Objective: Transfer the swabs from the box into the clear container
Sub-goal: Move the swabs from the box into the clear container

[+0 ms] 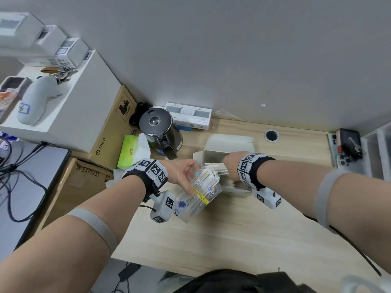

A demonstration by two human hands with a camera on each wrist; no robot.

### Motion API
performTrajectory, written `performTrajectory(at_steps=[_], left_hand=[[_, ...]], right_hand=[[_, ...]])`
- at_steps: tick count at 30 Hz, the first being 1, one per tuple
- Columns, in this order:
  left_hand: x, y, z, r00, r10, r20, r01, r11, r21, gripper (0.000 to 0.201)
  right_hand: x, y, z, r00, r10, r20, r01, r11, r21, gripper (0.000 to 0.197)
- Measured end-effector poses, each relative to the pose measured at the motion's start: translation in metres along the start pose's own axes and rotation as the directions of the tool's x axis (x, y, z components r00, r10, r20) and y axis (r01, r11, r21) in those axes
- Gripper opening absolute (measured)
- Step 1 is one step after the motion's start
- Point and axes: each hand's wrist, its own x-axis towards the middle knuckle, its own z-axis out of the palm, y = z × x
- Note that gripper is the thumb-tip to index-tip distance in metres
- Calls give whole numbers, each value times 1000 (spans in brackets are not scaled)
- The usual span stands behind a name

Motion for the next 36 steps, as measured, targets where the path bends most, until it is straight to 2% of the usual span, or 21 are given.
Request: performTrajectory(at_steps=[5, 11, 14, 17, 20, 23, 26, 31, 33, 36], left_hand=[[-9, 11, -1, 999, -30, -45, 35, 992, 118, 60], [-16, 20, 5, 987, -26, -157, 64, 968, 243, 66], [-18, 22, 10, 983, -38, -178, 88, 956, 281, 69], [-19, 24, 15, 981, -42, -190, 96, 955, 282, 74], [-20, 28, 18, 980, -35, -195, 91, 953, 290, 77], [-19, 31, 21, 983, -22, -181, 76, 952, 297, 81], [-17, 33, 24, 984, -6, -177, 61, 951, 304, 76], [-14, 39, 27, 982, 33, -184, 30, 943, 331, 77], [-14, 37, 27, 983, 21, -185, 45, 937, 346, 81], [-15, 29, 28, 980, 3, -199, 68, 934, 352, 81]], right_hand=[[-15, 35, -18, 996, 27, -90, -31, 999, -44, 15], [-65, 57, -44, 975, -24, -220, 22, 1000, -12, 16], [-80, 57, -47, 955, -87, -284, 98, 995, 28, 20], [-87, 47, -46, 959, -165, -229, 175, 984, 26, 17], [-91, 32, -42, 957, -215, -194, 207, 976, -61, 14], [-91, 19, -40, 956, -237, -170, 211, 964, -160, 15], [-88, 3, -41, 957, -240, -163, 198, 951, -238, 16], [-81, -25, -44, 955, -262, -142, 212, 932, -294, 11], [-79, -33, -44, 950, -280, -135, 231, 927, -296, 21], [-83, -34, -46, 950, -299, -95, 267, 929, -254, 49]])
